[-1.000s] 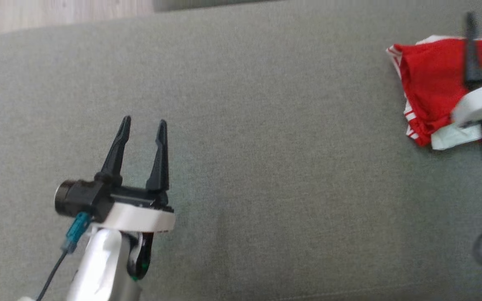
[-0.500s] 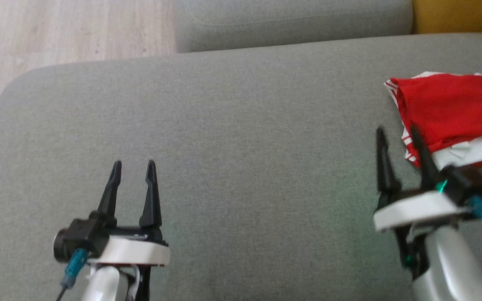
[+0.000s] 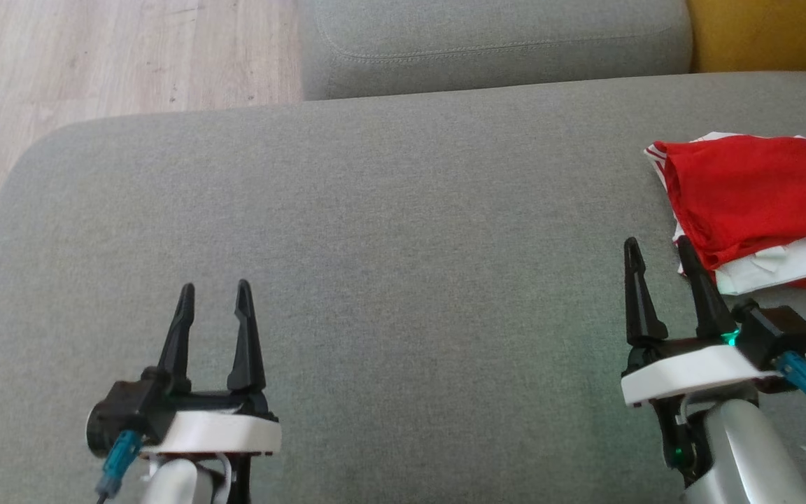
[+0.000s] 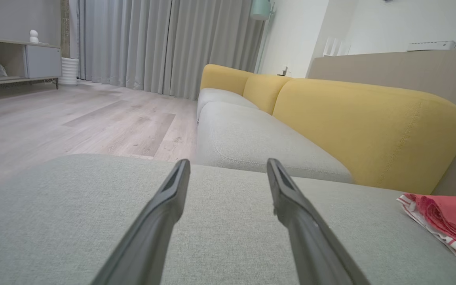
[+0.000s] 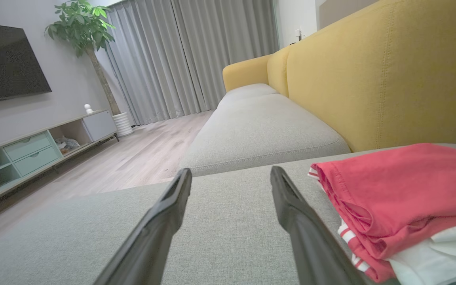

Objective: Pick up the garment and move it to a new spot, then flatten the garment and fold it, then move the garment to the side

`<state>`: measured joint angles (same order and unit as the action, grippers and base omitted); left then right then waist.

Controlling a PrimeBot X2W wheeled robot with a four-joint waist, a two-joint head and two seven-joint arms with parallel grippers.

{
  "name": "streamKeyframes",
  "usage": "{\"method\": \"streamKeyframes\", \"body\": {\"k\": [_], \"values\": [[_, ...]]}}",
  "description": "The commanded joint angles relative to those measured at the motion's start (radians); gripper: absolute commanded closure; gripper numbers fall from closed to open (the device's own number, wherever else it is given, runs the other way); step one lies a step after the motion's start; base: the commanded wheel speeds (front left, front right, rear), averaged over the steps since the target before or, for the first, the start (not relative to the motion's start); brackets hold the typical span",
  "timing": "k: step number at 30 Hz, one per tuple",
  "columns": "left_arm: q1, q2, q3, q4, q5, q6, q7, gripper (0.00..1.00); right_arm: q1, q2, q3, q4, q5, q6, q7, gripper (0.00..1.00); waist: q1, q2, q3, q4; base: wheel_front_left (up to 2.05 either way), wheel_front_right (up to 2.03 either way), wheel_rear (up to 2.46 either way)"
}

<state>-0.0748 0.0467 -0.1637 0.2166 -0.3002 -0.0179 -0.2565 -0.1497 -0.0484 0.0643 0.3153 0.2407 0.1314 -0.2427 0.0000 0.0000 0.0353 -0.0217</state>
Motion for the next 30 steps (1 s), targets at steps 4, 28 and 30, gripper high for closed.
{"method": "streamKeyframes", "body": {"k": [4,28,30], "values": [[-0.024,0.004,0.021,-0.036,0.007,-0.002,-0.005,0.0,-0.021,-0.002,0.028,-0.026,0.0,-0.001,-0.014,0.0,0.0,0.0,0.001,-0.003,0.0,0.0,0.0],[0.006,0.0,-0.006,0.104,-0.075,0.034,0.005,1.0,0.01,0.001,0.027,0.036,0.015,0.0,-0.002,1.0,0.0001,0.0,0.011,-0.008,0.0,0.0,0.0],[0.005,0.0,-0.001,0.103,-0.096,0.032,0.011,1.0,0.011,0.0,0.025,0.034,0.039,0.0,0.003,1.0,0.0001,0.0,0.011,-0.008,0.0,0.0,0.0]]}}
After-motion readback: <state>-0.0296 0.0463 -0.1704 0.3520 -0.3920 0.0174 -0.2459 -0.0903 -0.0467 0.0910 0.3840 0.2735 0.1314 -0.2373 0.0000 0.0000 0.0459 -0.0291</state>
